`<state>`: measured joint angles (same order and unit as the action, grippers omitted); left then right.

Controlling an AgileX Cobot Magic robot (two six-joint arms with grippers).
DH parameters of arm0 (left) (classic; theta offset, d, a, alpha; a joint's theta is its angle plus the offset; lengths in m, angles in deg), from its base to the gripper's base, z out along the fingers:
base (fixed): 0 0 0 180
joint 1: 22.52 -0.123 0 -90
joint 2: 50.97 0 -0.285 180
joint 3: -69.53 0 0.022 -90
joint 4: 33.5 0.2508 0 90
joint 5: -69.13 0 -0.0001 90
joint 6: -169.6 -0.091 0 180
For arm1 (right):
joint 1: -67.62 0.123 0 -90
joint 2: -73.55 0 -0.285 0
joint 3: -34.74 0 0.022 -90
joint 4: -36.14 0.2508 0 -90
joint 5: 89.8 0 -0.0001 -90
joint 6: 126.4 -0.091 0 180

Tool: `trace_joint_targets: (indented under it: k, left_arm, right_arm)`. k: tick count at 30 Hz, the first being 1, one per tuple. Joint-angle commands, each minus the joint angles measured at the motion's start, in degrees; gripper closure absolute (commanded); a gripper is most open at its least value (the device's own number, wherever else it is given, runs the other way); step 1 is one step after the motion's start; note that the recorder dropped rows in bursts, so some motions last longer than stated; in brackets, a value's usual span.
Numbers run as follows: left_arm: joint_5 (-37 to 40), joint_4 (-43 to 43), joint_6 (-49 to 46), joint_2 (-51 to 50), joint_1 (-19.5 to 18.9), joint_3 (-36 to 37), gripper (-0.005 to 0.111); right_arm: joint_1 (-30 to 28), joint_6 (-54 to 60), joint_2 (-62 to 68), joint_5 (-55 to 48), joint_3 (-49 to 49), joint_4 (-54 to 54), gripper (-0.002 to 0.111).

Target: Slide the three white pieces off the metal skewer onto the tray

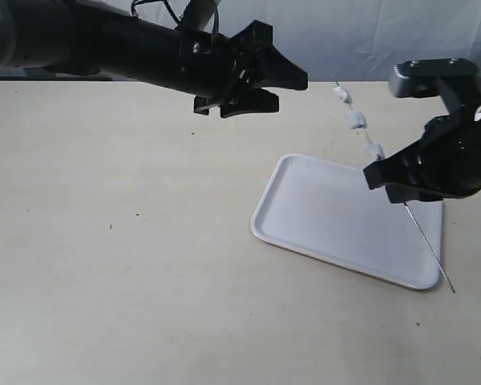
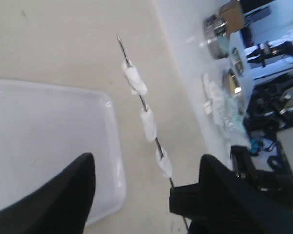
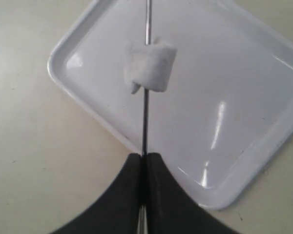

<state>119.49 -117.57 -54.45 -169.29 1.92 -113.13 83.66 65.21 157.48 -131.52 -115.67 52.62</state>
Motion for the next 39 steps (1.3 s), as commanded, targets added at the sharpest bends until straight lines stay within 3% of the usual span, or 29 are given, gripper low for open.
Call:
trace_joint_targets:
  k: [1, 7, 17, 26, 39]
  left_arm:
    - [-0.97, -8.04, -2.75, -2.08, 3.09, -0.22, 0.047]
    - [-1.74, -12.12, -6.16, -5.41, 7.03, -0.22, 0.047]
    - [-3.91, -15.88, -7.81, -5.75, 7.18, -0.22, 0.047]
    - [-4.47, -15.88, -9.05, -9.12, 10.90, -0.22, 0.047]
    - [-5.65, -15.88, -8.62, -9.12, 11.13, -3.29, 0.048]
  right_arm:
    - [-1.29, 0.97, -5.28, -2.16, 3.23, 0.74, 0.109]
    - [-1.29, 2.50, -10.13, -1.42, 7.47, 3.23, 0.109]
    - [-1.29, 3.40, -12.80, 2.57, 13.81, 5.18, 0.109]
    - [-1.29, 3.96, -12.80, 3.25, 13.82, 5.83, 0.109]
    - [-1.29, 4.17, -12.80, 3.72, 13.82, 4.08, 0.109]
